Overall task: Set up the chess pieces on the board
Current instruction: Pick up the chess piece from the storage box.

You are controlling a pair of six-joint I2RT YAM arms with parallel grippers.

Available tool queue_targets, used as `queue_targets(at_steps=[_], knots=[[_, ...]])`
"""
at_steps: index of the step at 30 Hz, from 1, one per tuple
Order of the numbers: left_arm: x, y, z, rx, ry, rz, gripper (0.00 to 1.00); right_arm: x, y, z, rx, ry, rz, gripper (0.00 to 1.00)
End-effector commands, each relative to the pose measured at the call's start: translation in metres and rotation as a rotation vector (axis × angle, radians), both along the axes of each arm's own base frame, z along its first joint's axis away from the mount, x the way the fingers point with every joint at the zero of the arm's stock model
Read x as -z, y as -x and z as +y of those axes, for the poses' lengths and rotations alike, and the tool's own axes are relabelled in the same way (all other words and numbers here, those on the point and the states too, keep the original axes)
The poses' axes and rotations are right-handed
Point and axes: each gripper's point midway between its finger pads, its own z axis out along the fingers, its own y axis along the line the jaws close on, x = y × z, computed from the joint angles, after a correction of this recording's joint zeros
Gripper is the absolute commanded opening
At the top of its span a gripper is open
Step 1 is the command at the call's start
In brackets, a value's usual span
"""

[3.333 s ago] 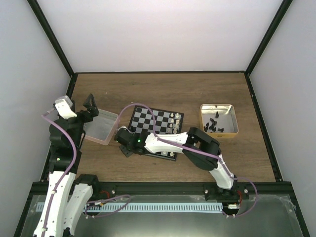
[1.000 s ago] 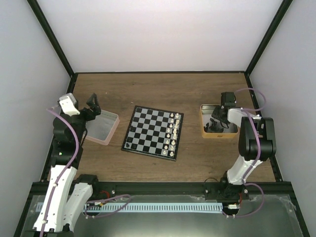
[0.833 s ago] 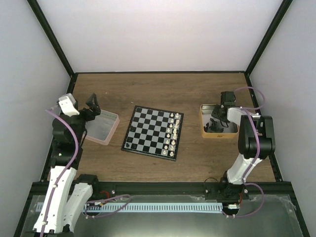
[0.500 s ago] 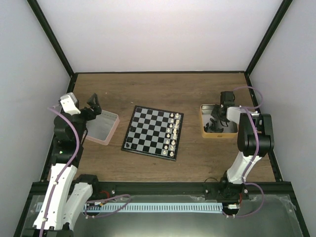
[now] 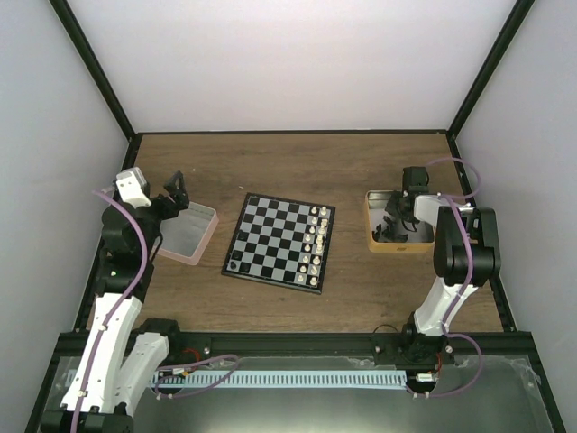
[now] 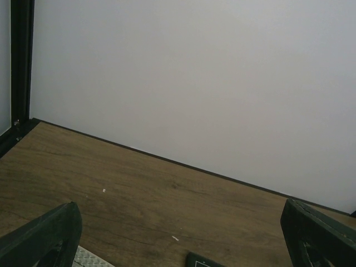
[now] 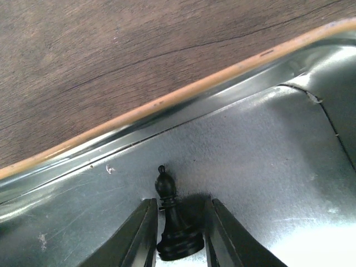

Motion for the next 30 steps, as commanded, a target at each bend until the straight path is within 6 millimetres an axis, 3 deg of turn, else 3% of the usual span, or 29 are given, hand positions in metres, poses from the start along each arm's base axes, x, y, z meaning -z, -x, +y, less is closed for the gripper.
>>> queue_targets(at_steps=[1,10,14,18,25,30], knots=[[-0.010,-0.001,-0.001,0.009,0.003,-0.036,1.00,0.005,0.011,0.004,0.009,-0.014,0.035,0.25],[-0.011,0.000,-0.001,0.012,0.004,-0.044,1.00,0.003,0.016,0.012,-0.004,0.009,0.041,0.25],[-0.012,0.000,-0.002,0.016,0.007,-0.044,1.00,0.004,0.013,0.009,0.007,0.028,0.049,0.14],[-0.011,0.000,-0.003,0.025,0.008,-0.046,1.00,-0.004,0.014,0.010,0.010,0.035,0.017,0.11],[-0.010,-0.002,-0.028,0.172,0.016,-0.061,1.00,-0.070,0.006,0.039,-0.052,-0.035,-0.208,0.12],[0.003,-0.010,-0.062,0.360,0.058,-0.010,1.00,-0.112,0.019,0.091,-0.213,-0.180,-0.345,0.13]])
